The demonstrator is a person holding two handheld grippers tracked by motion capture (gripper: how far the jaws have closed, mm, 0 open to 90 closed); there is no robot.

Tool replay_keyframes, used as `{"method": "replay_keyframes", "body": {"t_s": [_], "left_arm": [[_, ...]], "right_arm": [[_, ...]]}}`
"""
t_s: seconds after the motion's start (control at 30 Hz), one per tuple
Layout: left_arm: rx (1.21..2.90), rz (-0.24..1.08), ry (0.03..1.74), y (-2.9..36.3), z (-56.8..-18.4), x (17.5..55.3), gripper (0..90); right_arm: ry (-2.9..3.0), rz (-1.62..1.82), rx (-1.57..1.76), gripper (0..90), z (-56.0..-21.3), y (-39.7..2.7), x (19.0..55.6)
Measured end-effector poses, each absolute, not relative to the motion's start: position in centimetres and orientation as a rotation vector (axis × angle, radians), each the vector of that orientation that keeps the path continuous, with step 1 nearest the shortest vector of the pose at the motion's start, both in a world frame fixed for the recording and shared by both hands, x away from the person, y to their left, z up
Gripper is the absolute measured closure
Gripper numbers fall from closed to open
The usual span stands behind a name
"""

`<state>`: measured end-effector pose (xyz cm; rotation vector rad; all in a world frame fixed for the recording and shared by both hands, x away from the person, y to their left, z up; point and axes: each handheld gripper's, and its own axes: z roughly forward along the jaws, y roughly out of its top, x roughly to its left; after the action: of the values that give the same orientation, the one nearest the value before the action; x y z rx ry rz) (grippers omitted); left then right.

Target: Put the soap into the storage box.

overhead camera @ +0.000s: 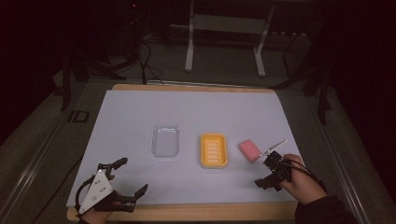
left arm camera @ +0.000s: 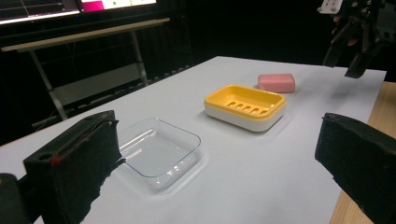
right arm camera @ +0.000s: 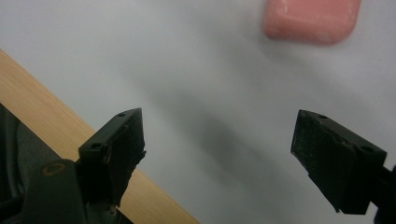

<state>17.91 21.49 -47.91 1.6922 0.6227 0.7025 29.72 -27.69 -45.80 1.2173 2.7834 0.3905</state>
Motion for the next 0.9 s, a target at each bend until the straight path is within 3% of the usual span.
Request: {"method": "replay_keyframes", "body": {"t_s": [0.73,0.9], "left_arm": [[1.695,0.700,0.620,21.4,-47.9,17.9,0.6],[1.699,0.698,0.619,21.4,-47.9,17.9,0.6]], "right_arm": [[2.796,-0.089,1.389,20.0,-45.8,-27.7,32.1],[2.816,-0.183,1.404,17.1,-46.1,-27.6,32.8]]}}
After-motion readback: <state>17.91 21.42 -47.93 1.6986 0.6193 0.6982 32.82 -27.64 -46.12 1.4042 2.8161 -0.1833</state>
